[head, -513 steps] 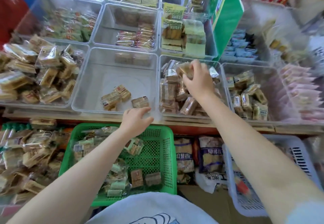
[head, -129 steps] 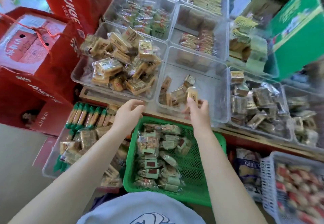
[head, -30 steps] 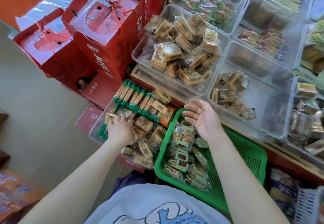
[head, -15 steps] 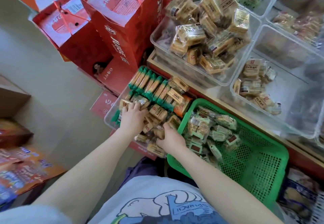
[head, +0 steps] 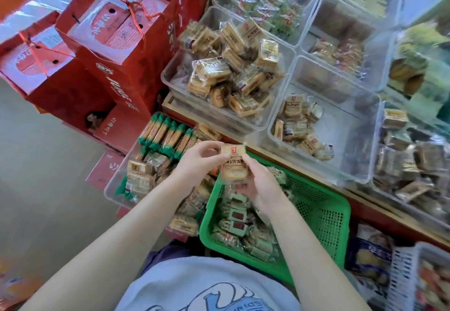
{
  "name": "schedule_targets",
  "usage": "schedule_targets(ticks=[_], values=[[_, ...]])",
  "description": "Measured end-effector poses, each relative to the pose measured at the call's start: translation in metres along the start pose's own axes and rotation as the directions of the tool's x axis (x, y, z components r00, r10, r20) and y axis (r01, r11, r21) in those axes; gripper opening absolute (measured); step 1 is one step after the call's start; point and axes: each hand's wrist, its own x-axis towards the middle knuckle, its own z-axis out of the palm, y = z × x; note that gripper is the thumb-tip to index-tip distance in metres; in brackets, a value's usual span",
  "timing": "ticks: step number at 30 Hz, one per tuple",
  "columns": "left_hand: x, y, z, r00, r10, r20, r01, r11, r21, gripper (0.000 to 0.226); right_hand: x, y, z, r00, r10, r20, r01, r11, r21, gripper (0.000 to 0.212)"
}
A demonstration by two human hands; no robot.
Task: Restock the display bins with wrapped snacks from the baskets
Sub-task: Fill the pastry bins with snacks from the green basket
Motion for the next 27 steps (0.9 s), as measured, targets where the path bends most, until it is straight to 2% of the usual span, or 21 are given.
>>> schedule_targets(ticks=[3, 5, 7, 9, 10, 12, 15, 18, 20, 22, 24, 27], values=[[0.009, 0.024, 0.021, 0.997, 0.08, -0.008, -0.08, 0.997, 0.022, 0.032, -0.01, -0.02, -0.02, 0.994, -0.101, -0.044, 0.099, 0.994, -0.042, 0.027], [0.014, 0.038, 0.035, 0.994, 0.106, 0.007, -0.106, 0.994, 0.032, 0.032, -0.014, -0.036, -0.034, 0.98, -0.143, -0.135, 0.143, 0.99, -0.01, 0.021], [0.018, 0.046, 0.043, 0.993, 0.114, 0.01, -0.114, 0.986, 0.119, 0.03, -0.017, -0.056, -0.049, 0.95, -0.166, -0.266, 0.218, 0.96, 0.178, 0.015], [0.021, 0.046, 0.045, 0.995, 0.102, 0.007, -0.102, 0.975, 0.198, 0.025, -0.017, -0.074, -0.066, 0.913, -0.172, -0.37, 0.325, 0.856, 0.402, 0.015], [0.022, 0.042, 0.043, 0.997, 0.078, 0.003, -0.077, 0.974, 0.213, 0.023, -0.015, -0.08, -0.074, 0.9, -0.182, -0.397, 0.365, 0.812, 0.456, 0.018], [0.022, 0.027, 0.036, 0.999, 0.03, -0.009, -0.027, 0.964, 0.263, 0.022, -0.01, -0.084, -0.084, 0.89, -0.186, -0.417, 0.38, 0.808, 0.45, 0.024], [0.022, -0.014, 0.015, 0.997, -0.05, -0.066, 0.073, 0.901, 0.428, 0.022, 0.001, -0.069, -0.078, 0.908, -0.156, -0.389, 0.296, 0.896, 0.331, 0.017], [0.021, -0.06, -0.008, 0.978, -0.163, -0.127, 0.207, 0.79, 0.577, 0.015, 0.013, -0.032, -0.056, 0.947, -0.104, -0.305, 0.112, 0.994, 0.009, 0.015], [0.02, -0.087, -0.014, 0.972, -0.221, -0.083, 0.215, 0.684, 0.697, 0.019, 0.025, 0.003, -0.041, 0.96, -0.017, -0.28, -0.062, 0.96, -0.271, 0.018], [0.022, -0.106, -0.009, 0.966, -0.256, -0.026, 0.181, 0.603, 0.777, 0.054, 0.033, 0.036, -0.026, 0.962, 0.07, -0.263, -0.182, 0.885, -0.429, 0.018], [0.027, -0.115, 0.002, 0.969, -0.247, -0.012, 0.149, 0.545, 0.825, 0.063, 0.039, 0.06, -0.017, 0.964, 0.117, -0.238, -0.224, 0.84, -0.494, 0.018], [0.039, -0.113, 0.017, 0.969, -0.239, -0.061, 0.18, 0.515, 0.838, 0.054, 0.04, 0.075, -0.011, 0.959, 0.156, -0.238, -0.255, 0.844, -0.472, 0.014]])
